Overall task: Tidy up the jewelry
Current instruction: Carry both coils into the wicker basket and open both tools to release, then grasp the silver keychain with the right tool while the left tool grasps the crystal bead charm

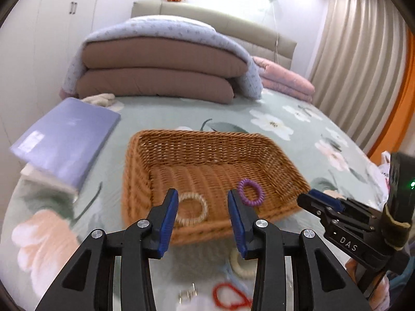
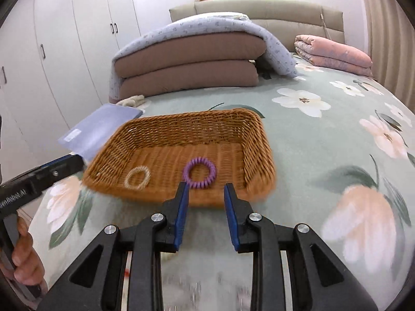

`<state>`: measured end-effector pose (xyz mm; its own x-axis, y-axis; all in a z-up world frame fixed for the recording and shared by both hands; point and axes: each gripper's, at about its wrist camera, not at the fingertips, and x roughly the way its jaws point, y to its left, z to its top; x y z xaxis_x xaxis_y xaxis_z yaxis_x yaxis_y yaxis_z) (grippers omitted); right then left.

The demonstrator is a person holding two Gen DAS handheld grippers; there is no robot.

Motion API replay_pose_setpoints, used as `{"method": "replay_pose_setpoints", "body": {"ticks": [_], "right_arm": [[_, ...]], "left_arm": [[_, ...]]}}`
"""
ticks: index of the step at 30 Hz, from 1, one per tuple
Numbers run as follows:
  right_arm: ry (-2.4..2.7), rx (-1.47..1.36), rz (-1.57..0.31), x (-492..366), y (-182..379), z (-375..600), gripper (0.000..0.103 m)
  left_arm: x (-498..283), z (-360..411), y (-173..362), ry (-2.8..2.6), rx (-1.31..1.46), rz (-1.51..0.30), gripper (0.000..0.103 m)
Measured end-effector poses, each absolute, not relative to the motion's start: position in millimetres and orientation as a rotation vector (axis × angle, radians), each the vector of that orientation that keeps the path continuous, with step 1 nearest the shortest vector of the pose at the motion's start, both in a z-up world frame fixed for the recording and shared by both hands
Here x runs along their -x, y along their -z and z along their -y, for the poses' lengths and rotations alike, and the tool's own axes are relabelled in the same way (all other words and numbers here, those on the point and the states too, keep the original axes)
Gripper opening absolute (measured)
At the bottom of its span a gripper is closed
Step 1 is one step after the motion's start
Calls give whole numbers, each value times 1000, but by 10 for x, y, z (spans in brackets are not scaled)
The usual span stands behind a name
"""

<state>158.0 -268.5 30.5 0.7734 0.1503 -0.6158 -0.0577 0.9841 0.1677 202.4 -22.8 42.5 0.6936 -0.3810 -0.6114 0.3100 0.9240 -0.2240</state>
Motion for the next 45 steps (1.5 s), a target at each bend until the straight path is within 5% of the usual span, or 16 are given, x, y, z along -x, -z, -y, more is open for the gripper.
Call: {"method": "replay_pose_setpoints", "body": {"ticks": [7,10,20,45], "right_arm": [[-97,-127,-593,-823,-250,2875,31],[-96,-158,-549,-564,-122,3016,49],[-19,-267,-635,-470,122,3597,49],[-88,125,-847,-891,583,2914,46]], "left_arm": [[-1228,-240,-314,346,248,-697,41],[-1014,-378,-154,313,272,-702,41],[-608,-186,466,377,171,-859,41],[-474,244,620,365,-63,-855,40]]}}
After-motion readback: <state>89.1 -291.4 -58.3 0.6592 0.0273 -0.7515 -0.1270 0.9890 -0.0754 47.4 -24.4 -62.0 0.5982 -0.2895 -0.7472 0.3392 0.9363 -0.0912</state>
